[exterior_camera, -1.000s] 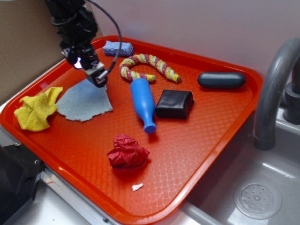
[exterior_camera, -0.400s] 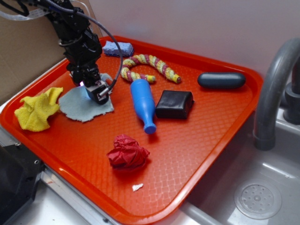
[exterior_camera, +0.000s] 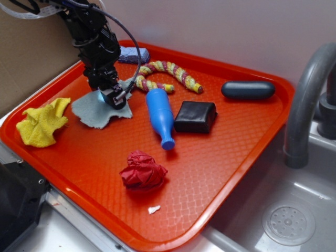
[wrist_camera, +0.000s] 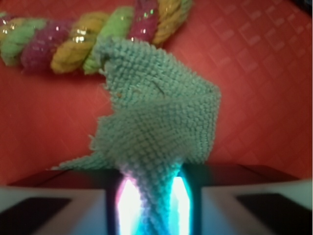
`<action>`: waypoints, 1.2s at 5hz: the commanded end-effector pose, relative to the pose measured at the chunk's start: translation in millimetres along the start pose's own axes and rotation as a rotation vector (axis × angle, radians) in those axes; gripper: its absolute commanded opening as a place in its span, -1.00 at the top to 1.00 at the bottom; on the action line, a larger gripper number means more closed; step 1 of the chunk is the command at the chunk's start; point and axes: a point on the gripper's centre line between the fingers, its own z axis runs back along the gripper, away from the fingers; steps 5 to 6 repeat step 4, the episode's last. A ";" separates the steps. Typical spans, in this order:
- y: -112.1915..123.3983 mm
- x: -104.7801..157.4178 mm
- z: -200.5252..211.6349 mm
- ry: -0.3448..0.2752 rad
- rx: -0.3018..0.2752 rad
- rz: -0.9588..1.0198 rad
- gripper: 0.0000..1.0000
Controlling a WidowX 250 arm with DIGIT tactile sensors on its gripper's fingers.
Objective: Grab the blue cloth.
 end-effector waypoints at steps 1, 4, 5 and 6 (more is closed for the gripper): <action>-25.8 -38.4 103.0 -0.110 0.089 0.107 1.00; -51.9 -61.9 250.0 -0.248 0.040 0.076 1.00; -51.9 -61.9 250.0 -0.248 0.040 0.076 1.00; -51.9 -61.9 250.0 -0.248 0.040 0.076 1.00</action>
